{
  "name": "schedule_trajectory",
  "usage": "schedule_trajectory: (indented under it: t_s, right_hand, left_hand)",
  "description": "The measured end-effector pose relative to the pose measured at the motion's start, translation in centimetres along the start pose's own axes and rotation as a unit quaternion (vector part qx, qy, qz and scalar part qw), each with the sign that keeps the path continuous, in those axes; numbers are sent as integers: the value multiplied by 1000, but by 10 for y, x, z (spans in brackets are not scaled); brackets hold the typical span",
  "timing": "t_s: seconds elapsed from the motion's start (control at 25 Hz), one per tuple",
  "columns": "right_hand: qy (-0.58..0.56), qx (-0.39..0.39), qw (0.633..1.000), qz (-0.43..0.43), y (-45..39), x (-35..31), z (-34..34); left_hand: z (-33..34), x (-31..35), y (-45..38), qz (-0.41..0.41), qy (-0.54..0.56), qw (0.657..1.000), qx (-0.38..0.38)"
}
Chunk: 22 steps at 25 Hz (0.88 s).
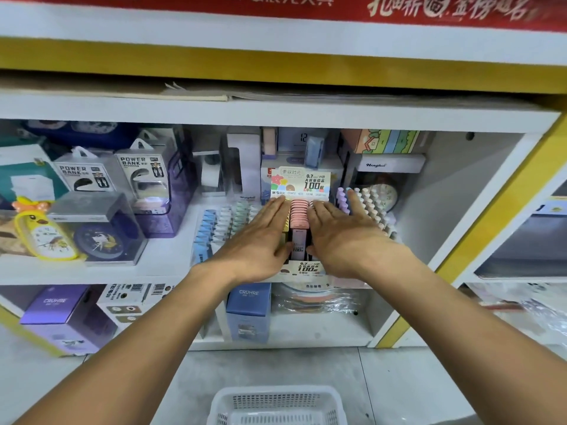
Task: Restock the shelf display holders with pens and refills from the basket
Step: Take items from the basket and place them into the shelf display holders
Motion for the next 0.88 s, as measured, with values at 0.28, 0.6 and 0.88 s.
schedule_trajectory:
  t_s: [0.28,0.6,0.88]
  right_hand:
    - [-281,108,953,13,-17,-23,-25]
    - [-229,101,968,31,-29,-29,5]
    - [-266,213,940,30,0,16,-34]
  left_hand:
    - [-21,-8,4,-107,241,957,122]
    - [-21,-10,-1,-120,320,934,107]
    - [-35,9,0,-76,145,969,186]
Point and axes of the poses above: each hand's wrist, its own y-axis away from the middle knuckle, its own z-axis out of the palm, x = y × z, the point moved 9 cm from there along -y, towards the middle knuckle, and after that the axes turned 10 degrees about y, right-handed, at the moved point
